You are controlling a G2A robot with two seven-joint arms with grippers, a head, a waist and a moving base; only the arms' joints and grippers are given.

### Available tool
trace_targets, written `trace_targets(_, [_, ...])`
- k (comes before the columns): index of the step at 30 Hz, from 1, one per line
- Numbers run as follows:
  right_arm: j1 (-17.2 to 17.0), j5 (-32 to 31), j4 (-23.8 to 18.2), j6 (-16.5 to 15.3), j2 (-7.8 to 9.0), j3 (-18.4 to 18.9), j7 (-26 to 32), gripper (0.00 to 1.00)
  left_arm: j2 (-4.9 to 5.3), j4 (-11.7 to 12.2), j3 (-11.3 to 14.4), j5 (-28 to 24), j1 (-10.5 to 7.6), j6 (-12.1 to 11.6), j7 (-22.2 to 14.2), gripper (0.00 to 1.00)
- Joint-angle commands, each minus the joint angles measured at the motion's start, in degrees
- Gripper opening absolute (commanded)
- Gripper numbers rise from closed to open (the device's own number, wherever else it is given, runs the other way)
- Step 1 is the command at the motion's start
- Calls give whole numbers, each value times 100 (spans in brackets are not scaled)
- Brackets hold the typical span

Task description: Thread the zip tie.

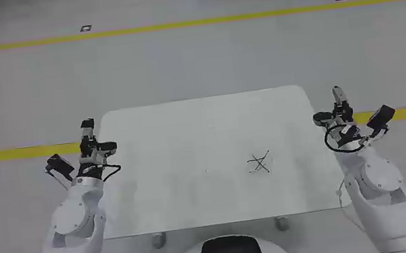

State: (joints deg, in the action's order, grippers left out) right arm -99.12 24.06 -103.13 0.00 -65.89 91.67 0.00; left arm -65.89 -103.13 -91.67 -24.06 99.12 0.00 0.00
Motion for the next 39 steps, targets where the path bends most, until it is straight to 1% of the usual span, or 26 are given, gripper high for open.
trace_targets(1, [0,0,0,0,0,0,0,100,0,0,0,0,0,0,0,78])
trace_targets(2, [0,0,0,0,0,0,0,78,0,0,0,0,0,0,0,100])
trace_targets(3, [0,0,0,0,0,0,0,78,0,0,0,0,0,0,0,100])
trace_targets(4, [0,0,0,0,0,0,0,78,0,0,0,0,0,0,0,78])
trace_targets(5, [0,0,0,0,0,0,0,78,0,0,0,0,0,0,0,78])
trace_targets(6, [0,0,0,0,0,0,0,78,0,0,0,0,0,0,0,100])
trace_targets(7, [0,0,0,0,0,0,0,78,0,0,0,0,0,0,0,78])
trace_targets(8, [0,0,0,0,0,0,0,78,0,0,0,0,0,0,0,78])
trace_targets(9, [0,0,0,0,0,0,0,100,0,0,0,0,0,0,0,100])
trace_targets(10, [0,0,0,0,0,0,0,78,0,0,0,0,0,0,0,78])
trace_targets(11, [0,0,0,0,0,0,0,78,0,0,0,0,0,0,0,100])
trace_targets(12, [0,0,0,0,0,0,0,78,0,0,0,0,0,0,0,78])
trace_targets(13, [7,-112,-15,-4,6,0,32,100,0,0,0,0,0,0,0,100])
trace_targets(15, [37,-772,-4,-63,36,11,173,100,0,0,0,0,0,0,0,100])
trace_targets(17, [58,-1332,-20,11,69,3,412,100,0,0,0,0,0,0,0,100])
trace_targets(20, [90,-1947,4,151,99,-57,715,100,0,0,0,0,0,0,0,100])
trace_targets(27, [102,-1938,24,137,94,-38,651,100,0,0,0,0,0,0,0,100])
trace_targets(29, [183,-2465,-36,123,120,-182,950,100,0,0,0,0,0,0,0,100])
trace_targets(30, [253,-2625,-10,139,127,-223,1060,100,0,0,0,0,0,0,0,100])
trace_targets(35, [714,-3503,202,427,172,-555,1948,100,0,0,0,0,0,0,0,100])
trace_targets(38, [892,-3728,338,516,193,-741,2557,100,0,0,0,0,0,0,0,100])
trace_targets(39, [892,-3728,338,516,193,-741,2557,100,0,0,0,0,0,0,0,100])
